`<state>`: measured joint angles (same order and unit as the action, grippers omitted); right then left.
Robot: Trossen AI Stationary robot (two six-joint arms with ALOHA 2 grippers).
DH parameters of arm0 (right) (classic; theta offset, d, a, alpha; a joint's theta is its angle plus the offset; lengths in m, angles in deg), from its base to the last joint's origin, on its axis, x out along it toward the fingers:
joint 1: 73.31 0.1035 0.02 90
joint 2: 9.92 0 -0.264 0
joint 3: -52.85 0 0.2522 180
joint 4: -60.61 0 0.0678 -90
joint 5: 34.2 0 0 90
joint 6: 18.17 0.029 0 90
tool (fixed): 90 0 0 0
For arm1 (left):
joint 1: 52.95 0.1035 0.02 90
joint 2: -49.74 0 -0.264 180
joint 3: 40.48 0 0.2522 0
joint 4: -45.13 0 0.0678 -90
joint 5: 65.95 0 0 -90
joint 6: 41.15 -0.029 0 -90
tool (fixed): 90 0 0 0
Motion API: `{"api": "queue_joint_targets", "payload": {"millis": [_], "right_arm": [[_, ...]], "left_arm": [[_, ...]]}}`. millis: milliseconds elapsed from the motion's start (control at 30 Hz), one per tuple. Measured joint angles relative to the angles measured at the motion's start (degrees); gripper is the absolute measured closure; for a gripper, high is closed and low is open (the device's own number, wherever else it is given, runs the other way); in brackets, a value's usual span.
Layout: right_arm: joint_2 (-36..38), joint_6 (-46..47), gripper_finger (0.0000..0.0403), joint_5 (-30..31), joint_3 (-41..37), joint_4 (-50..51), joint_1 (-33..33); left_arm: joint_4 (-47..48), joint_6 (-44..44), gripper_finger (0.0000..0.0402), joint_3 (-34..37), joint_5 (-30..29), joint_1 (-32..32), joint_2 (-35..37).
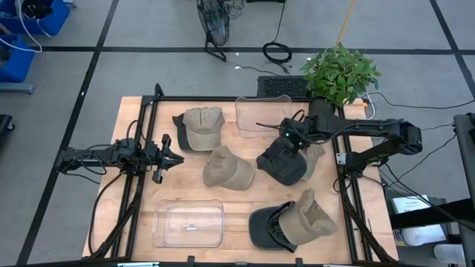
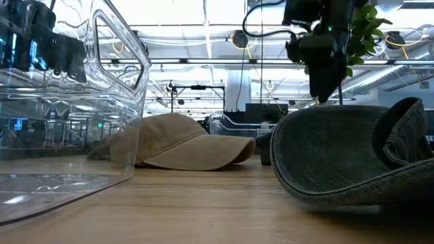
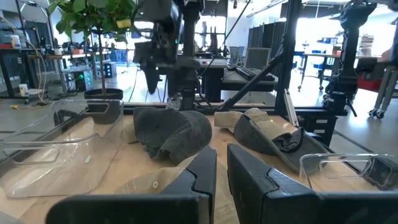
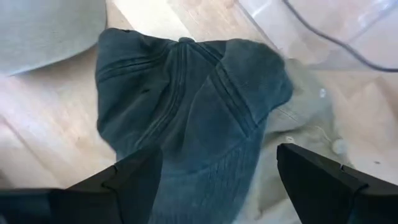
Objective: Pick & Place hat
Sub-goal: Put the dark gray cap into the top transparent bin
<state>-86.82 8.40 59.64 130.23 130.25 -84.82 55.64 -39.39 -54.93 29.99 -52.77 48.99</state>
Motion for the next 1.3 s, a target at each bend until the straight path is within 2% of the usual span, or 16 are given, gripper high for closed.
{"api": "queue_joint_targets", "payload": {"millis": [367,567,700,900,1100,1200,1300], "right_arm": [[0.0,0.35,0.011,0.61,-10.17,-14.65,-0.04],[0.0,1.4,0.0111,0.82,-13.15,-15.81,-0.04],[0.0,1.38,0.0129,0.81,-15.0,-16.78,-0.04],[0.02,1.32,0.0209,0.62,-15.95,-18.94,-0.04],[0.62,-0.55,0.0323,-0.42,-15.95,-18.98,-0.04],[1.86,-0.88,0.0381,-1.26,-15.41,-17.61,-0.02],[4.52,-0.57,0.0393,-1.45,-14.38,-15.72,-0.02]], "left_arm": [[-0.06,0.24,0.0355,0.0,0.0,0.0,0.0],[-2.52,-0.11,0.0355,0.0,-0.34,-0.01,0.01],[-5.46,2.12,0.0355,-0.02,-1.63,-0.01,0.02],[-6.09,4.0,0.0355,-0.04,-3.96,-0.02,0.0],[-7.61,6.38,0.0392,-0.04,-6.08,-0.02,-1.89],[-7.52,6.58,0.0394,-0.04,-6.68,-0.02,-3.62],[-7.44,7.07,0.0394,-0.04,-8.11,-0.02,-5.5]]}}
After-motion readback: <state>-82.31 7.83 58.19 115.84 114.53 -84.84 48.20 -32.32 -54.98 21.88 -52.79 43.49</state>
